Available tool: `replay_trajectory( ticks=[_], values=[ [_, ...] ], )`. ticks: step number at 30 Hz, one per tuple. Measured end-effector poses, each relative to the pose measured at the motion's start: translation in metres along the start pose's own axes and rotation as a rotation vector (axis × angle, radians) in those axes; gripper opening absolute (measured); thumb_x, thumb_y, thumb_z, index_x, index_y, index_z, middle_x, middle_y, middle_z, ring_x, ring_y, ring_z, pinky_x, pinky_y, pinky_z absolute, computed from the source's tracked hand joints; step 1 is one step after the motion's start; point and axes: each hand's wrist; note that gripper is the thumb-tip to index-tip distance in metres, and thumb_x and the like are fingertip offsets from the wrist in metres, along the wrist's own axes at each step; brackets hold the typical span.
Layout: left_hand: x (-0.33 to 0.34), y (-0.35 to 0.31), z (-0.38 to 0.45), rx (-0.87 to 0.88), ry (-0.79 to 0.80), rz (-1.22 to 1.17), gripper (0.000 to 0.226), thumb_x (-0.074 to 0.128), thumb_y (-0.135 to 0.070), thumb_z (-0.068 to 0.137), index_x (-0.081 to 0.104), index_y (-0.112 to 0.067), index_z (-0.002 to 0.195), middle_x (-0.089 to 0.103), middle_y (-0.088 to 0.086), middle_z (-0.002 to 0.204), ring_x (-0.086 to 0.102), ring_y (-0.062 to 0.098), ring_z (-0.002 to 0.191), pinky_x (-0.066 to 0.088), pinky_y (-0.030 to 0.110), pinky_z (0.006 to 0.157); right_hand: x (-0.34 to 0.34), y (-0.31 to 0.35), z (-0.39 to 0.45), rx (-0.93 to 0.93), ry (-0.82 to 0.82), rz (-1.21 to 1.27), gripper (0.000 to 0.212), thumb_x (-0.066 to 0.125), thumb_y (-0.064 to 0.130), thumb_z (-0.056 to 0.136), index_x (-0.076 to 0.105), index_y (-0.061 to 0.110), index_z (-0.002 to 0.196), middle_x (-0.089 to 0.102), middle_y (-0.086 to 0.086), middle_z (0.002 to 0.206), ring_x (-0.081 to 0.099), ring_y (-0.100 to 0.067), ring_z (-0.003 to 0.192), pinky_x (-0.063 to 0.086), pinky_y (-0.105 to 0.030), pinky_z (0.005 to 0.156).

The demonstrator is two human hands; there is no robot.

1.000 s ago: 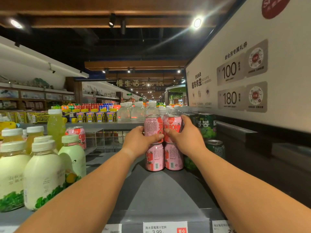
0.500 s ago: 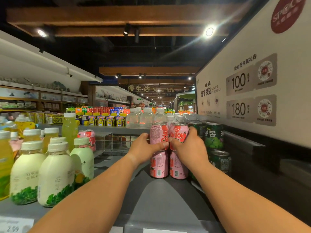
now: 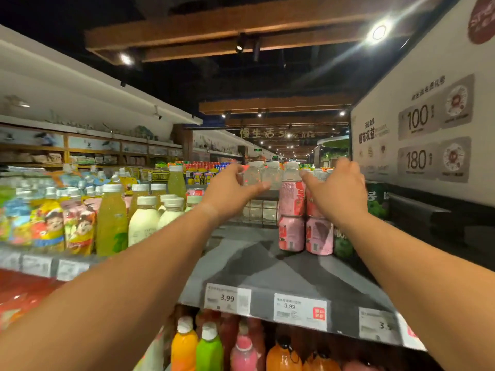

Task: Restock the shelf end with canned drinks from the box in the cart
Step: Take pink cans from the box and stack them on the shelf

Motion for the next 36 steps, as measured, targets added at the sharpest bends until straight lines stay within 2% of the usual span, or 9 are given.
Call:
replay_trajectory(
  ticks=[3,6,11,16,21,23,27,34,36],
  values=[
    [-0.031,0.005,-0.04,0.008,-0.118,0.017,0.074,0.076,-0.063,0.073,0.057,-0.02,0.13,0.064,-0.004,0.116,0.061,0.013,0.103,0.052,0.033,0.091,-0.011,0.04,-0.041,-0.123,-0.018,0.088,0.065,0.061,0.059,0.083,0.048,0.01,0.124,0.05,-0.012,0.121,0.048,-0.032,0.112,0.043,-0.043,0.089],
    [-0.061,0.027,-0.096,0.056,-0.156,0.054,0.056,0.079,-0.051,0.075,0.063,-0.019,0.119,0.066,-0.006,0.101,0.064,0.014,0.094,0.053,0.032,0.085,-0.001,0.083,-0.108,-0.251,0.028,0.149,0.058,0.061,0.053,0.085,0.05,0.011,0.123,0.051,-0.01,0.121,0.048,-0.029,0.112,0.039,-0.04,0.092],
    [-0.128,0.098,-0.195,-0.001,-0.135,0.25,0.053,0.074,-0.044,0.081,0.062,-0.016,0.125,0.066,0.0,0.113,0.063,0.016,0.1,0.053,0.036,0.087,0.037,0.151,-0.24,-0.29,0.237,0.291,0.057,0.065,0.044,0.085,0.05,0.008,0.127,0.05,-0.012,0.125,0.046,-0.032,0.117,0.038,-0.042,0.099],
    [-0.185,0.189,-0.34,-0.245,-0.118,0.399,0.05,0.069,-0.045,0.083,0.063,-0.017,0.124,0.066,0.001,0.111,0.063,0.017,0.099,0.052,0.035,0.088,0.071,0.182,-0.405,-0.305,0.493,0.355,0.057,0.065,0.045,0.082,0.052,0.011,0.126,0.052,-0.009,0.121,0.047,-0.03,0.114,0.04,-0.041,0.097],
    [-0.212,0.263,-0.515,-0.758,-0.1,0.424,0.057,0.069,-0.047,0.086,0.057,-0.016,0.132,0.06,0.004,0.124,0.058,0.023,0.115,0.046,0.033,0.094,0.084,0.17,-0.576,-0.256,0.905,0.301,0.058,0.06,0.052,0.086,0.047,0.016,0.13,0.048,-0.004,0.127,0.042,-0.026,0.123,0.041,-0.041,0.1],
    [-0.219,0.279,-0.566,-0.889,-0.103,0.434,0.051,0.069,-0.046,0.086,0.06,-0.015,0.126,0.061,0.007,0.122,0.058,0.026,0.114,0.045,0.034,0.092,0.084,0.163,-0.624,-0.303,1.004,0.243,0.058,0.058,0.053,0.087,0.047,0.015,0.129,0.048,-0.005,0.125,0.042,-0.027,0.122,0.041,-0.042,0.1],
    [-0.229,0.294,-0.63,-0.997,-0.139,0.407,0.038,0.069,-0.04,0.085,0.064,-0.019,0.116,0.067,0.007,0.114,0.062,0.028,0.108,0.05,0.036,0.089,0.084,0.161,-0.683,-0.378,1.139,0.185,0.057,0.056,0.051,0.089,0.045,0.013,0.129,0.048,-0.007,0.125,0.043,-0.027,0.121,0.036,-0.037,0.102],
    [-0.231,0.329,-0.666,-1.108,-0.131,0.406,0.051,0.07,-0.039,0.085,0.059,-0.017,0.13,0.064,0.008,0.123,0.059,0.028,0.116,0.048,0.037,0.098,0.114,0.163,-0.72,-0.447,1.266,0.162,0.049,0.055,0.042,0.091,0.044,0.011,0.128,0.05,-0.007,0.123,0.045,-0.024,0.116,0.041,-0.036,0.1],
    [-0.228,0.343,-0.667,-1.148,-0.131,0.413,0.046,0.069,-0.041,0.086,0.061,-0.017,0.124,0.064,0.009,0.118,0.058,0.028,0.114,0.048,0.036,0.095,0.13,0.164,-0.725,-0.485,1.283,0.141,0.048,0.055,0.041,0.092,0.044,0.01,0.127,0.05,-0.008,0.122,0.046,-0.024,0.114,0.042,-0.035,0.099]
  ],
)
Point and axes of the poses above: each hand's wrist, its own z-axis towards the middle knuckle, its own x-axis out of the palm, y = z × x
